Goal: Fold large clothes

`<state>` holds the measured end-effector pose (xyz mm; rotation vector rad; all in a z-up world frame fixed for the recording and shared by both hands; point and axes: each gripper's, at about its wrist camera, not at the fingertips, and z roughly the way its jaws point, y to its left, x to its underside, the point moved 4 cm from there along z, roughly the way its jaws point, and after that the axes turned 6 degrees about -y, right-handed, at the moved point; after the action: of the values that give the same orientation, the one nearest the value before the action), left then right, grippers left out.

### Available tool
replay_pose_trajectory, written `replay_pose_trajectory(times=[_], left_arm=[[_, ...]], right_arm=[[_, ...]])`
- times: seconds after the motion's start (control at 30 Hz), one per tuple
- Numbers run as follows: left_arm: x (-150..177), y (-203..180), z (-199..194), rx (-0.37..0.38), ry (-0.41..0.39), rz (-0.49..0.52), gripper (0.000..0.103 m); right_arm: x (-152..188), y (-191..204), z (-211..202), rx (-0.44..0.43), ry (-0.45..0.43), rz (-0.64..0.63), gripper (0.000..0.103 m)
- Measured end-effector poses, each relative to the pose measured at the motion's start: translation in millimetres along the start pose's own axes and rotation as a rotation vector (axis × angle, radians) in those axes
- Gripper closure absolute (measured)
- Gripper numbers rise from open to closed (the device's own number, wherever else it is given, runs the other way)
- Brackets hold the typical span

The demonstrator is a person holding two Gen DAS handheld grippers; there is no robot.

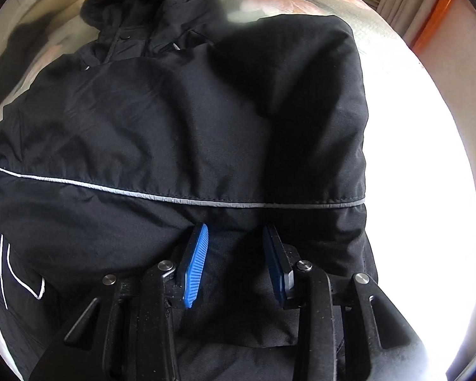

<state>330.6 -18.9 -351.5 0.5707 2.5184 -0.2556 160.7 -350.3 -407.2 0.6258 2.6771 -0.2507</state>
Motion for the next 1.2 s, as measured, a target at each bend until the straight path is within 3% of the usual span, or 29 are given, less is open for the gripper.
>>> replay_pose_trajectory(times=[0.1,0.13,0.17,0.23,0.43,0.57,0.67,0.77,0.9,1.0,1.13,1.2], left_arm=[[14.3,52.4,-18.5,-0.051,-0.002,-0.085,0.017],[18.9,70.3,-23.1,-0.072,0.000,-0.110,0.017],[24.4,97.2,-29.2,-0.106,0.000,-0.145,0.016],[32.5,139.1,-37.9,-0.152,-0.004,-0.203,0.016],[38.8,290.5,-53.9,-0.242,-0.031,-0.467,0.017],[36.4,368.5,-43.0,-0.236,-0.046,-0.638,0.017],[35.3,404.4,-23.5,-0.194,-0.038,-0.735,0.017],[31.2,421.7,-8.9,-0.164,-0.048,-0.761,0.017],[21.8,431.6,15.6,-0.139,-0.039,-0.758,0.017],[24.1,443.0,34.8,-0.132,-0.014,-0.816,0.017],[26.8,450.9,49.5,-0.067,-0.020,-0.872,0.017],[24.1,448.7,51.4,-0.068,-0.031,-0.852,0.020]], right_arm=[[-14.9,13.5,2.3,0.025,0.017,0.029,0.062],[-15.9,12.6,-3.2,0.032,0.034,0.074,0.059],[-19.0,14.1,-7.5,0.016,0.048,0.119,0.046],[-23.4,21.8,-25.9,-0.033,0.037,0.191,0.041],[-32.3,82.2,-61.8,0.048,-0.067,0.075,0.034],[-23.1,114.7,-49.1,0.041,-0.050,0.052,0.034],[-21.3,132.0,-37.7,0.034,-0.018,0.056,0.034],[-23.0,146.0,-31.1,0.038,-0.010,0.047,0.034],[-28.4,145.2,-26.0,0.039,-0.001,0.046,0.032],[-24.5,147.8,-30.3,0.039,0.002,0.042,0.032],[-26.9,151.6,-37.6,0.046,0.003,0.026,0.031],[-30.5,144.0,-19.0,0.045,0.001,0.025,0.031]])
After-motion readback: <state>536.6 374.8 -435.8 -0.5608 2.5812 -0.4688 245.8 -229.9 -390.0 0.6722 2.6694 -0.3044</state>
